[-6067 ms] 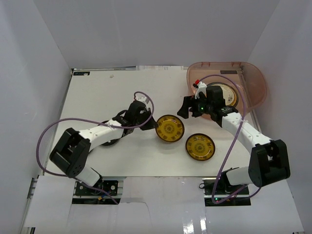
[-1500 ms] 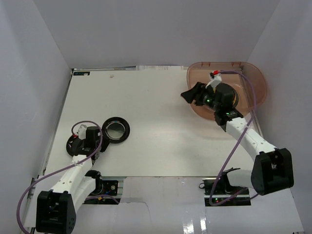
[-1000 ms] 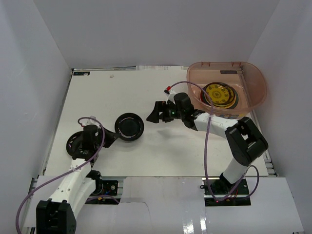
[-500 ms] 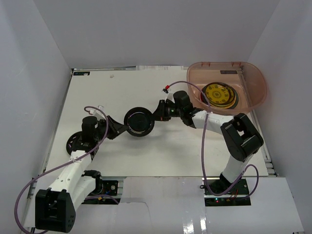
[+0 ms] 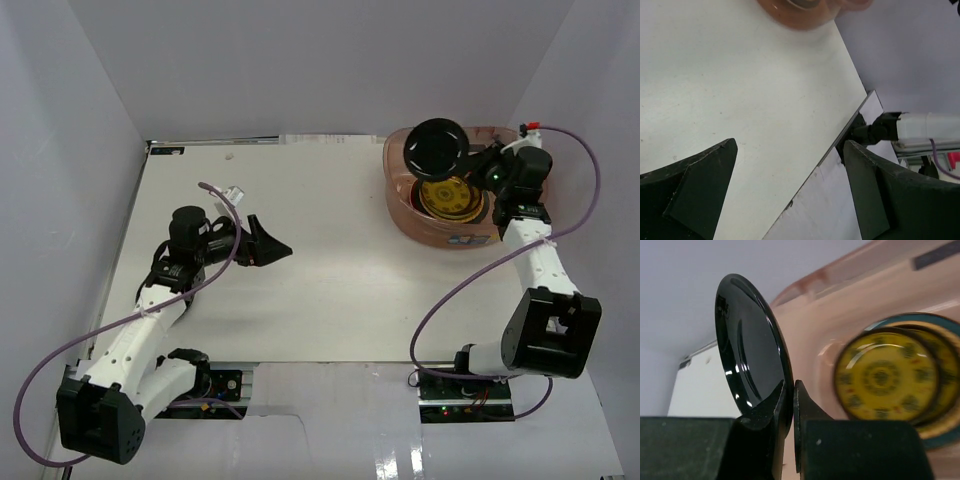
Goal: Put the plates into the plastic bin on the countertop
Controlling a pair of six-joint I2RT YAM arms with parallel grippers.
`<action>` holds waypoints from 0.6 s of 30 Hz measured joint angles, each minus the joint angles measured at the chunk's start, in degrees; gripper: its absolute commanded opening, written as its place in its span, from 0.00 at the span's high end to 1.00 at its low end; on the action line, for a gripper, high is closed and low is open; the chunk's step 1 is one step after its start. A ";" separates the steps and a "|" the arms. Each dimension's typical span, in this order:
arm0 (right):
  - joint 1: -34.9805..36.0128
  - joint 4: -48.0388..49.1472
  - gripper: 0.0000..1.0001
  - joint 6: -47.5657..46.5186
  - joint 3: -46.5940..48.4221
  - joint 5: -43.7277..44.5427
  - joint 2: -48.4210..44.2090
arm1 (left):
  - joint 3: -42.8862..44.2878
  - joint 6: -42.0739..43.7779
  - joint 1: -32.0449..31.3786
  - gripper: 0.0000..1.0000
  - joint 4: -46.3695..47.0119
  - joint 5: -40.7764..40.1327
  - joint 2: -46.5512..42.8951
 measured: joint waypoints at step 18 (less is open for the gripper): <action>-4.74 -13.35 0.11 -2.71 3.10 9.16 7.06 | 8.02 8.17 -12.46 0.02 -5.68 -7.82 -0.79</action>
